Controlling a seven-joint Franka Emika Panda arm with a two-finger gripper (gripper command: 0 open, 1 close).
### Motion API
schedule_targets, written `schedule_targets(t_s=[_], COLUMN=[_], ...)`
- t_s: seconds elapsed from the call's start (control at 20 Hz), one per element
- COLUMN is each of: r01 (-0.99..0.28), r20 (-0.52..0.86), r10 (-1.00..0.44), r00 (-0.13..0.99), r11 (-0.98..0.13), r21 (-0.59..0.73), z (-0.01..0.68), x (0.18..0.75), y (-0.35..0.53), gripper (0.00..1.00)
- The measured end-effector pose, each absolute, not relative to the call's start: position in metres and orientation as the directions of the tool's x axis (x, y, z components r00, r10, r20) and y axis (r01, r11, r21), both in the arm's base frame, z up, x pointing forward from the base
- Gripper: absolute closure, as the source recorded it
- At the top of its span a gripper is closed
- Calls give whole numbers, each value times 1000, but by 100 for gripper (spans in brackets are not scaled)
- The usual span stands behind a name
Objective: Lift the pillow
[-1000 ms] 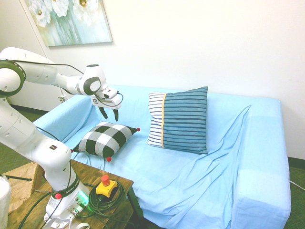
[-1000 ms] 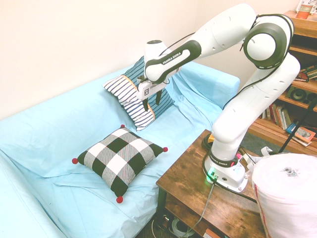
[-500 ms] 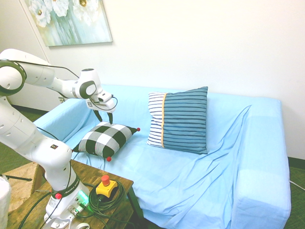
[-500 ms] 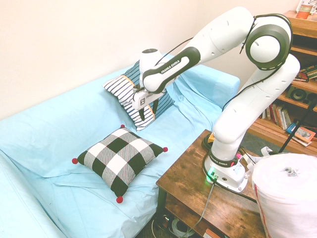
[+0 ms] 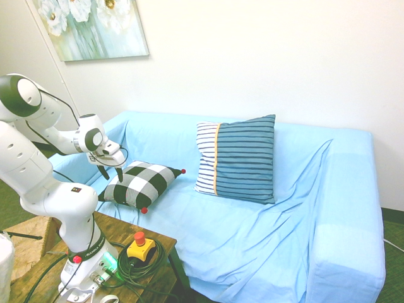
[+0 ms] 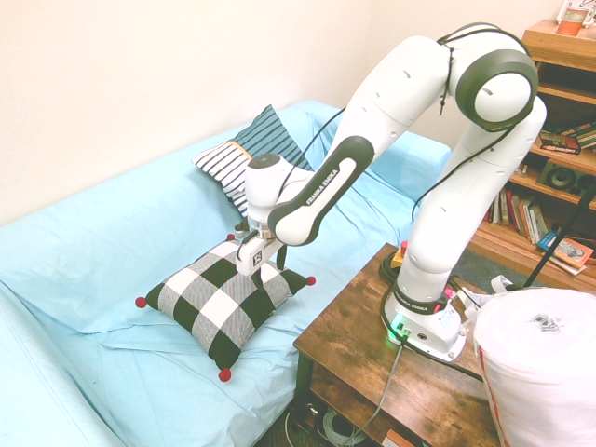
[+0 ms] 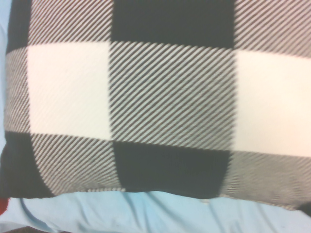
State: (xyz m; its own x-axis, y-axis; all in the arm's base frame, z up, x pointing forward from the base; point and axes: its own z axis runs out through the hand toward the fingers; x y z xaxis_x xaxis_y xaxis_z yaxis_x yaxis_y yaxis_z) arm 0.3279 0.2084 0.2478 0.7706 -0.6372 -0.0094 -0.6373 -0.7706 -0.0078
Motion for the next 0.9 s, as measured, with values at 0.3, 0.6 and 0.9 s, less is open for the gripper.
schedule_targets(t_s=[0.3,0.6,0.9], r01=[-657,-656,-636], r20=[-50,-55,-46], r10=[-658,-658,-636], r00=[751,751,770], r11=[-753,-753,-771], r21=[39,47,31], z=[161,95,68], x=[307,293,279], y=[220,195,194], gripper=[0,0,0])
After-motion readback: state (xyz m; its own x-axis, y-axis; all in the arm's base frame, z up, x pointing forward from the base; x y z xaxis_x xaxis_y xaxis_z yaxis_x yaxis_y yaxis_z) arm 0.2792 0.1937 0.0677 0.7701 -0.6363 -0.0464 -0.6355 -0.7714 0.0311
